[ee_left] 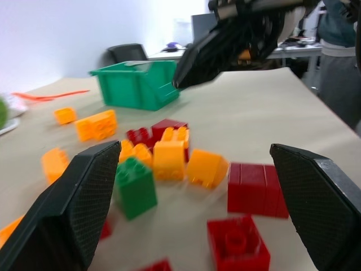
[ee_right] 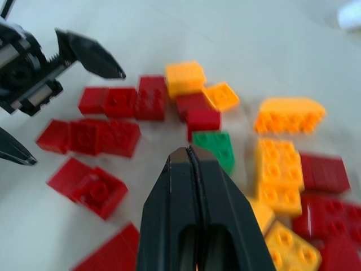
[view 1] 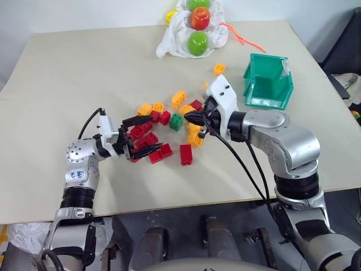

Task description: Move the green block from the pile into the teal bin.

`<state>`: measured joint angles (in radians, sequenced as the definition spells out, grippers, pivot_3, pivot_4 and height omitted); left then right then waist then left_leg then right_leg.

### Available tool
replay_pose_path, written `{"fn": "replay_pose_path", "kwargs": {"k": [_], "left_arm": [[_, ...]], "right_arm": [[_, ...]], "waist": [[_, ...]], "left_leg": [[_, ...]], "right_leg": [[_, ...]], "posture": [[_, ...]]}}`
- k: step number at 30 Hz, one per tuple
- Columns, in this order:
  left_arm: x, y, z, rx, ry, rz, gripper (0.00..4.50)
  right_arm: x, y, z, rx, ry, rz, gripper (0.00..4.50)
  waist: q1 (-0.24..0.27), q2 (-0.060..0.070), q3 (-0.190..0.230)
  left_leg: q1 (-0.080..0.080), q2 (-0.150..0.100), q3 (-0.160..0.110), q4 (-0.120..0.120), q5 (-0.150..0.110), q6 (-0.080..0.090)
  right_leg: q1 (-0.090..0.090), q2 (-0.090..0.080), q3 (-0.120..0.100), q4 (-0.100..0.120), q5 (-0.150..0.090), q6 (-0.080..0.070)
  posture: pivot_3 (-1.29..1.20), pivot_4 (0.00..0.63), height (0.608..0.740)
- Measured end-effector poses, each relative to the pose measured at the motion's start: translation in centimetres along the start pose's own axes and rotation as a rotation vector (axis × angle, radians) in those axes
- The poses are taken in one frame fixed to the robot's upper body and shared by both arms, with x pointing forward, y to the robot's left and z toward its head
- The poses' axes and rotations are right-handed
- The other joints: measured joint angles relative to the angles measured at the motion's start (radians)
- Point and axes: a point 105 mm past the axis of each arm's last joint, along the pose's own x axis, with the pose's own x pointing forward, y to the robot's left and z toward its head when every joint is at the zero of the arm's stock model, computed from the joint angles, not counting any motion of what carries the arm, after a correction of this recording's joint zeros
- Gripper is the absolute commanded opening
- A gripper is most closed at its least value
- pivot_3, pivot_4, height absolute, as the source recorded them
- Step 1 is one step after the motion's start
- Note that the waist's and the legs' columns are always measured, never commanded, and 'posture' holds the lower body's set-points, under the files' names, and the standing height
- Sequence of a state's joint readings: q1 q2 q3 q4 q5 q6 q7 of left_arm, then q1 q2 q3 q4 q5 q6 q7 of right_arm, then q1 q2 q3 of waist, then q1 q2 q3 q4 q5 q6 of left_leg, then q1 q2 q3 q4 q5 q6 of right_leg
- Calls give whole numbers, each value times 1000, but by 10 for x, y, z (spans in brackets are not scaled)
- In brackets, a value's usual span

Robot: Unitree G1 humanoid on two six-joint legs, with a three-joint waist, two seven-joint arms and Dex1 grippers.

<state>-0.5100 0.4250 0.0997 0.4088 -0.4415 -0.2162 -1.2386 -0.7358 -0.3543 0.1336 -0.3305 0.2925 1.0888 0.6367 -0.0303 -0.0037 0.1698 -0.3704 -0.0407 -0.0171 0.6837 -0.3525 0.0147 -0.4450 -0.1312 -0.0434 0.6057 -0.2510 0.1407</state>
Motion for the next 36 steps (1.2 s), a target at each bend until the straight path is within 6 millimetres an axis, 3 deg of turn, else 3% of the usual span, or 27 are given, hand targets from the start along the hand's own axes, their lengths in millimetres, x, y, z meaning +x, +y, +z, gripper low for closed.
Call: {"fn": "replay_pose_path", "kwargs": {"k": [5,11,20,23,27,33,36], "left_arm": [[0,6,0,5,8,6,4500],[-6,9,-2,15,27,26,4500],[-21,8,-3,24,47,79,4500],[-21,8,-4,23,49,83,4500],[-23,8,-5,18,53,92,4500],[-13,6,-1,30,31,95,4500],[0,0,-3,15,23,69,4500]], "right_arm": [[17,-6,-12,20,60,-35,1518],[59,-4,-10,-19,84,-37,3407],[86,-9,-35,-85,184,-27,3407],[90,-6,-36,-107,184,-10,2824],[90,-3,-32,-110,167,5,1585],[56,3,15,-67,-17,12,1538],[27,5,13,-24,-45,6,1538]], "waist": [[-1,0,0],[0,0,0],[-3,0,0],[-4,0,0],[-4,0,0],[4,1,0],[13,1,0]], "left_leg": [[1,0,0,0,0,-1],[0,1,-1,0,0,-1],[0,1,-1,0,0,0],[0,1,-1,0,0,0],[0,2,-1,0,0,0],[-1,1,-3,0,0,0],[-2,1,-4,0,0,0]], "right_leg": [[0,0,0,1,0,-1],[0,-1,0,1,0,-1],[0,-1,-2,0,0,-1],[0,-2,-2,0,0,-1],[0,-1,-2,0,0,-1],[0,-2,-3,0,0,-1],[0,-3,-4,-1,0,-1]], "posture": [[0,150,740],[0,150,740],[0,150,740],[0,150,740],[0,150,740],[0,150,740],[0,150,740]]}}
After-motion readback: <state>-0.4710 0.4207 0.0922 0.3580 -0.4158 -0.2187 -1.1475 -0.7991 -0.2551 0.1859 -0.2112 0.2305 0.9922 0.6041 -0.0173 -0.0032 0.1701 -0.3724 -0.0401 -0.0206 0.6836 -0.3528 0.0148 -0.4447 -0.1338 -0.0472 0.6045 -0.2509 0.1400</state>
